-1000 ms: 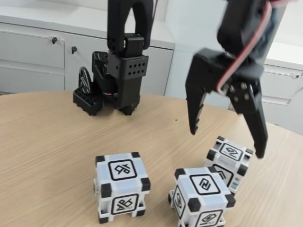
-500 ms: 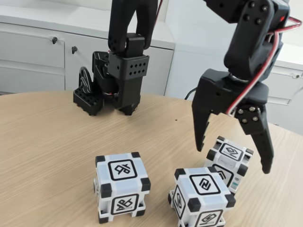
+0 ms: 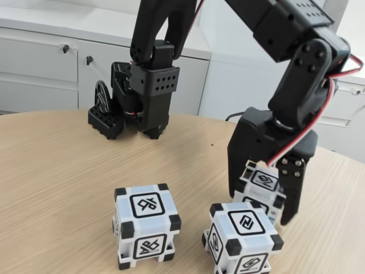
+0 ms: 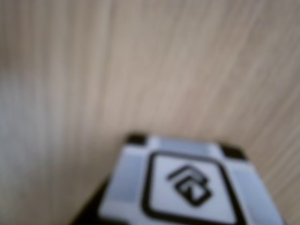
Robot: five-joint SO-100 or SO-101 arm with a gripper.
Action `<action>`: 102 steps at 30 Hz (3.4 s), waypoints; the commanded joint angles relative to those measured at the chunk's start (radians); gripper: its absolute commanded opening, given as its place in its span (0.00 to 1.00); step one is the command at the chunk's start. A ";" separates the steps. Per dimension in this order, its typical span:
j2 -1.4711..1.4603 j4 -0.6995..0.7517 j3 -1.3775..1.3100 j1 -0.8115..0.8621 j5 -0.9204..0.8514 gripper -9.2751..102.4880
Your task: Stack cubes from left to right.
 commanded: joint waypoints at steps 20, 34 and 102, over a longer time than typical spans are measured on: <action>0.744 0.028 -0.005 0.239 0.066 0.29; 0.730 0.026 0.005 0.723 -0.089 0.29; 0.650 0.006 0.273 0.721 -0.324 0.30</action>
